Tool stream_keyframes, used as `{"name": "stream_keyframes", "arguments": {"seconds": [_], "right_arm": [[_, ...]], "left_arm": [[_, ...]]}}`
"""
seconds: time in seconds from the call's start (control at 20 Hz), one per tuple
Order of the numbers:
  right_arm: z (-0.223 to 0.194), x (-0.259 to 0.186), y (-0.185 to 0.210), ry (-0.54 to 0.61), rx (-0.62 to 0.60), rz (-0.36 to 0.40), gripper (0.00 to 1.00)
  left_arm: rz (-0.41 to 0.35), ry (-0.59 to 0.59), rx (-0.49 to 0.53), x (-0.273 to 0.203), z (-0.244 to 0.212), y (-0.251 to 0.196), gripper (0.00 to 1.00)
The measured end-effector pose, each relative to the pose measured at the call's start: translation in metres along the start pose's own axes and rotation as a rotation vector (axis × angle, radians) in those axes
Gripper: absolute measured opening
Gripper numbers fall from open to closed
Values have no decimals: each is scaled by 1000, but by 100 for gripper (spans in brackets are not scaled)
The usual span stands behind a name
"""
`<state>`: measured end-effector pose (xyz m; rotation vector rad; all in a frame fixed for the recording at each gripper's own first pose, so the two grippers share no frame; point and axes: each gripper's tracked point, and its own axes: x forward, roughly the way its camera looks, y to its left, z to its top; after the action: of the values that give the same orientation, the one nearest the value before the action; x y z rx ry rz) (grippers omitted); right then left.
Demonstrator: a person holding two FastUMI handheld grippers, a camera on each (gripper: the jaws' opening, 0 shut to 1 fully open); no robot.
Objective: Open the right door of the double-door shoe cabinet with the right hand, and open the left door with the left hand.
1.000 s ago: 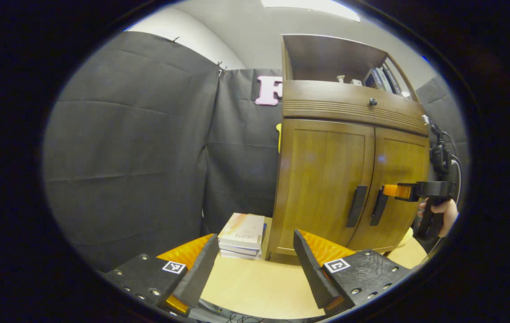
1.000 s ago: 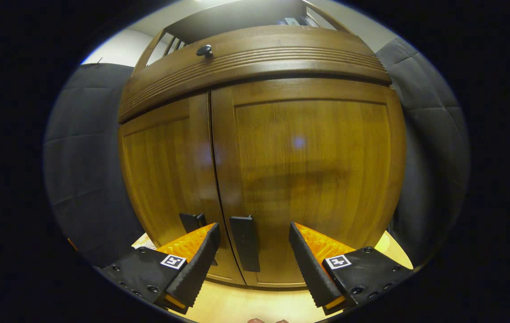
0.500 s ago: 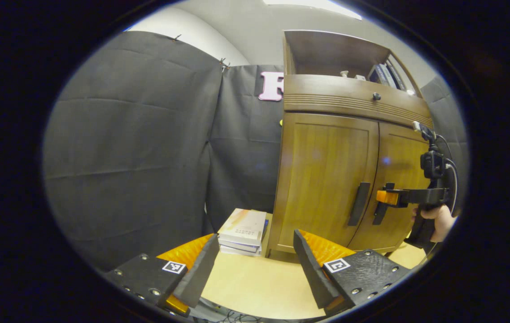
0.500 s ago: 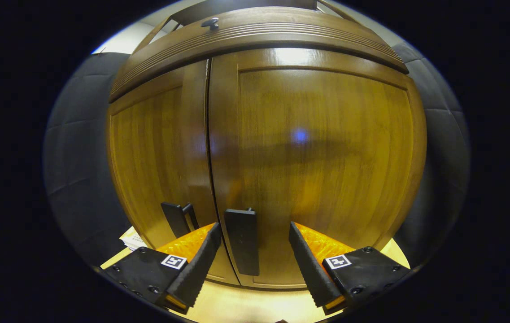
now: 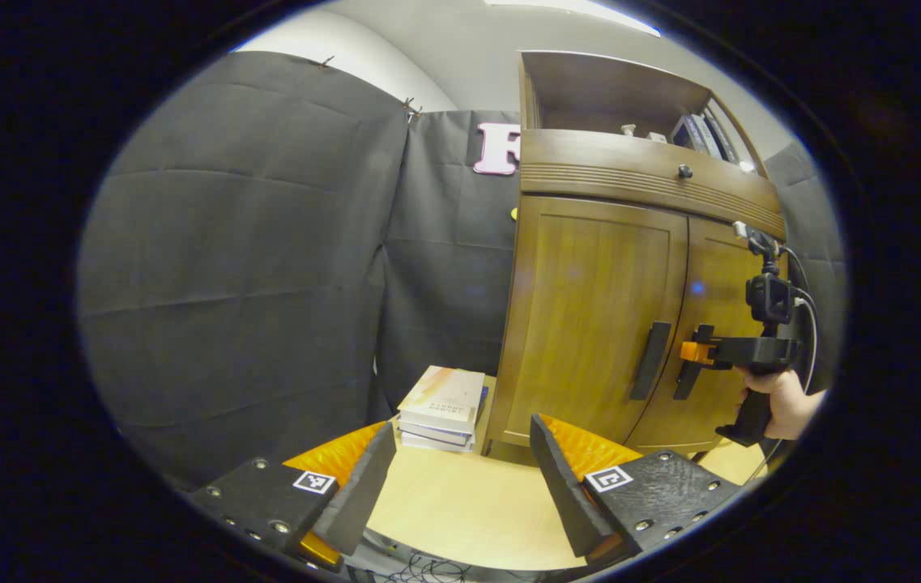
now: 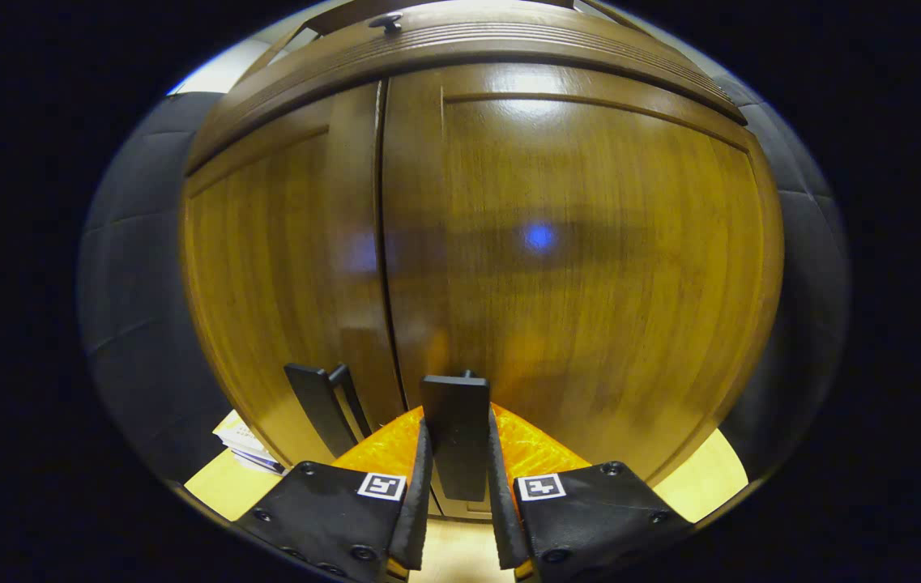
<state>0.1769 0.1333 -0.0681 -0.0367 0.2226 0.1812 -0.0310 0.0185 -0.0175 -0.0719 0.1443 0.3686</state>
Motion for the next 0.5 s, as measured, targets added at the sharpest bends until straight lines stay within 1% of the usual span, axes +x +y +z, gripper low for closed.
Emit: {"name": "stream_keyframes", "arguments": {"seconds": [0.1, 0.25, 0.3, 0.5], "right_arm": [[-2, 5, -1, 10, -1, -7, 33], [-5, 5, 0, 20, -10, 11, 31], [-4, 3, 0, 20, -17, 21, 26], [-2, -1, 1, 30, -11, 33, 25]], "left_arm": [[-5, -14, 13, -1, 2, 0, 96], [-14, -24, 45, -4, 3, 1, 96], [-22, -25, 50, -5, 4, 0, 96], [-59, -20, 41, -8, 1, -4, 96]]}}
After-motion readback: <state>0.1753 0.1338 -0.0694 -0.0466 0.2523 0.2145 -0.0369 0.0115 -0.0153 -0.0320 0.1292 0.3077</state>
